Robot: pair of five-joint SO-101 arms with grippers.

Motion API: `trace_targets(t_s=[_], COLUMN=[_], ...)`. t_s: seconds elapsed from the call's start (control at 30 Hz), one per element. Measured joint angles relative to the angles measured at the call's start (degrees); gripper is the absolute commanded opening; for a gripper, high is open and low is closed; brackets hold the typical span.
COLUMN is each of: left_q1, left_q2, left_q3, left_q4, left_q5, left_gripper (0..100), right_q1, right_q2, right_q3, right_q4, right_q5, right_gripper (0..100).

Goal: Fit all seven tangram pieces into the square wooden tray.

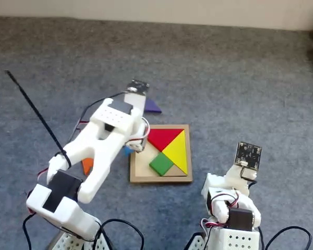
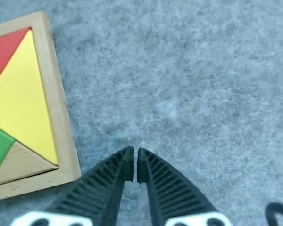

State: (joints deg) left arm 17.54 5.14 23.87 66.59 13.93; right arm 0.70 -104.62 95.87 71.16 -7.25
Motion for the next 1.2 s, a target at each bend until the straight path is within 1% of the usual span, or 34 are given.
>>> trace_targets(t_s=[0.13,0.27,0.43,0.5,0.6,0.7,0.83,1.03,1.2], left_q1=[2.7,3.3,3.8,4.5,5.2,5.5,5.5,5.5,5.5], left_q2=[0.0,0.0,0.0,0.0,0.0,0.0,-1.5,-1.7,-5.0], left_q3=[0.0,0.0,0.0,0.0,0.0,0.0,0.0,-1.5,-1.6], left_q4=[0.0,-1.4,-1.9,-1.9,-2.1,-2.1,-2.1,-2.1,0.6], left_q5=[-0.1,0.2,4.9,5.2,5.5,7.9,11.6,12.0,12.0], left_gripper=[9,9,9,13,23,29,28,23,17], right_q1=[-0.3,-0.3,-0.3,-0.3,-0.3,-0.3,-0.3,-0.3,-0.3], right_q2=[0.0,0.0,0.0,0.0,0.0,0.0,0.0,0.0,0.0], right_q3=[0.0,0.0,0.0,0.0,0.0,0.0,0.0,0.0,0.0], right_q4=[0.0,0.0,0.0,0.0,0.0,0.0,0.0,0.0,0.0], right_q5=[0.0,0.0,0.0,0.0,0.0,0.0,0.0,0.0,0.0], right_gripper=[3.3,3.3,3.3,3.3,3.3,3.3,3.3,3.3,3.3])
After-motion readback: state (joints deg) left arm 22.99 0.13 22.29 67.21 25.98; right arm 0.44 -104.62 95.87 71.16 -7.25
